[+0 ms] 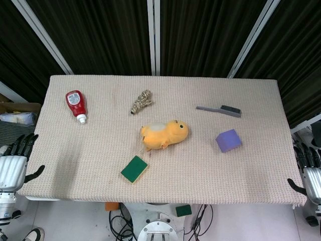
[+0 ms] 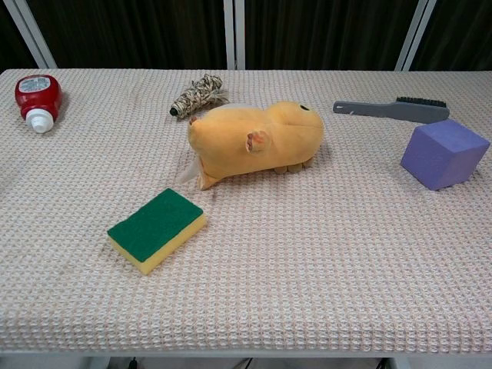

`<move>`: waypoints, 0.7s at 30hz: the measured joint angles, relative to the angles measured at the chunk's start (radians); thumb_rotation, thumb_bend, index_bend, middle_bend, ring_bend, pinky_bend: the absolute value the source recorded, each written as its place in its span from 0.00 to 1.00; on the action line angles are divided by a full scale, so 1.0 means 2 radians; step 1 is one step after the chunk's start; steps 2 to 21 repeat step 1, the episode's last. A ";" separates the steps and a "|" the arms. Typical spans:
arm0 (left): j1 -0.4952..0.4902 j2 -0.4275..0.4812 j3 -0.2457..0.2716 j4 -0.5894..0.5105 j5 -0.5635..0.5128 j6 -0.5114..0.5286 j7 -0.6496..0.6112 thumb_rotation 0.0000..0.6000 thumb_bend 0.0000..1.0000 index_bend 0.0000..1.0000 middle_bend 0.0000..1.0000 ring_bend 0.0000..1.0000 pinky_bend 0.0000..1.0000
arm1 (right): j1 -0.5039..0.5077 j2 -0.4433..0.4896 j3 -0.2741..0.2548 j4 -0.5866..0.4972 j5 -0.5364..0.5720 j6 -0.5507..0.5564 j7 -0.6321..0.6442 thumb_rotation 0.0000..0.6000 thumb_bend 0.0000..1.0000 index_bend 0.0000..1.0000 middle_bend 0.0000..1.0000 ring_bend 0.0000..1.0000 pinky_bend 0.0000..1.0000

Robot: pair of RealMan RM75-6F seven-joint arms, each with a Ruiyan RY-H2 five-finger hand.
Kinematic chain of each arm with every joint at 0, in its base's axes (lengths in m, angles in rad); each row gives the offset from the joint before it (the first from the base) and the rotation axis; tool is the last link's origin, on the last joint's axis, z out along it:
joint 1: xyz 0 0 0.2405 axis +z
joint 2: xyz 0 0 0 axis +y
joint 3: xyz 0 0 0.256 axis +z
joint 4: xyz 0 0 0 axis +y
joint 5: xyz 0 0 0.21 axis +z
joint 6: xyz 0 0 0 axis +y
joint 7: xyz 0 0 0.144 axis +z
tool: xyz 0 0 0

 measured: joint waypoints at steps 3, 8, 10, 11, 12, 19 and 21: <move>0.001 0.000 -0.001 0.000 0.001 -0.001 -0.001 0.97 0.17 0.07 0.08 0.05 0.21 | -0.001 -0.007 0.002 0.008 -0.007 0.007 0.003 1.00 0.21 0.00 0.00 0.00 0.00; 0.001 0.000 -0.001 0.000 0.001 -0.001 -0.001 0.97 0.17 0.07 0.08 0.05 0.21 | -0.001 -0.007 0.002 0.008 -0.007 0.007 0.003 1.00 0.21 0.00 0.00 0.00 0.00; 0.001 0.000 -0.001 0.000 0.001 -0.001 -0.001 0.97 0.17 0.07 0.08 0.05 0.21 | -0.001 -0.007 0.002 0.008 -0.007 0.007 0.003 1.00 0.21 0.00 0.00 0.00 0.00; 0.001 0.000 -0.001 0.000 0.001 -0.001 -0.001 0.97 0.17 0.07 0.08 0.05 0.21 | -0.001 -0.007 0.002 0.008 -0.007 0.007 0.003 1.00 0.21 0.00 0.00 0.00 0.00; 0.001 0.000 -0.001 0.000 0.001 -0.001 -0.001 0.97 0.17 0.07 0.08 0.05 0.21 | -0.001 -0.007 0.002 0.008 -0.007 0.007 0.003 1.00 0.21 0.00 0.00 0.00 0.00; 0.001 0.000 -0.001 0.000 0.001 -0.001 -0.001 0.97 0.17 0.07 0.08 0.05 0.21 | -0.001 -0.007 0.002 0.008 -0.007 0.007 0.003 1.00 0.21 0.00 0.00 0.00 0.00; 0.001 0.000 -0.001 0.000 0.001 -0.001 -0.001 0.97 0.17 0.07 0.08 0.05 0.21 | -0.001 -0.007 0.002 0.008 -0.007 0.007 0.003 1.00 0.21 0.00 0.00 0.00 0.00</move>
